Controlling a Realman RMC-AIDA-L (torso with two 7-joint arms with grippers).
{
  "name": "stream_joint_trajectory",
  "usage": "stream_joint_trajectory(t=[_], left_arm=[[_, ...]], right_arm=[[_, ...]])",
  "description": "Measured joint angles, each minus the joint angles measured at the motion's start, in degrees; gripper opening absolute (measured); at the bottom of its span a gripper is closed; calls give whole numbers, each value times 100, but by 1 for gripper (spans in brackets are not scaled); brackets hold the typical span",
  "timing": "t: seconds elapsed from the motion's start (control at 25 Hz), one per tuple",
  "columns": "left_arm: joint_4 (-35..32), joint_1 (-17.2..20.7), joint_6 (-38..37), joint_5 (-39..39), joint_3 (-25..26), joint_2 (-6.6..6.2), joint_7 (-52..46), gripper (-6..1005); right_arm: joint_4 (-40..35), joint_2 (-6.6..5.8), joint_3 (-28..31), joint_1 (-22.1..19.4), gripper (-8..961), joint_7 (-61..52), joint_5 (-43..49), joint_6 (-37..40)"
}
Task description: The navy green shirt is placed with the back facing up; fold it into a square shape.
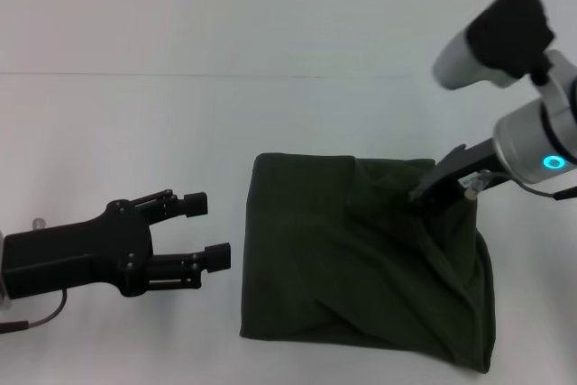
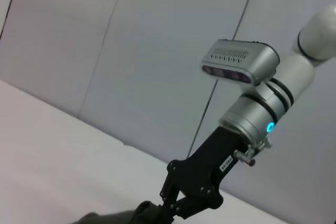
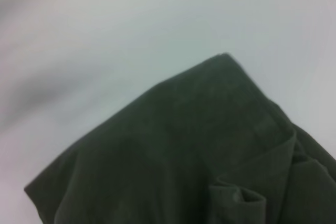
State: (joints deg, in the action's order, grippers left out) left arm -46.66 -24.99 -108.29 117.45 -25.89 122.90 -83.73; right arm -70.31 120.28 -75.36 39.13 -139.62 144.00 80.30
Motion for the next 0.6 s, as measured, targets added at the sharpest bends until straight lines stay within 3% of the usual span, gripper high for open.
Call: stream_joint_trajectory(t=[0.2, 0.6], left_arm=[[90, 38, -2, -342, 8, 29, 3, 950], [526, 80, -30, -683, -19, 41, -37, 950]], right_arm=[[-131, -30, 475, -500, 21, 185, -604, -267], [499, -36, 1161, -912, 22, 584, -1327, -1037]])
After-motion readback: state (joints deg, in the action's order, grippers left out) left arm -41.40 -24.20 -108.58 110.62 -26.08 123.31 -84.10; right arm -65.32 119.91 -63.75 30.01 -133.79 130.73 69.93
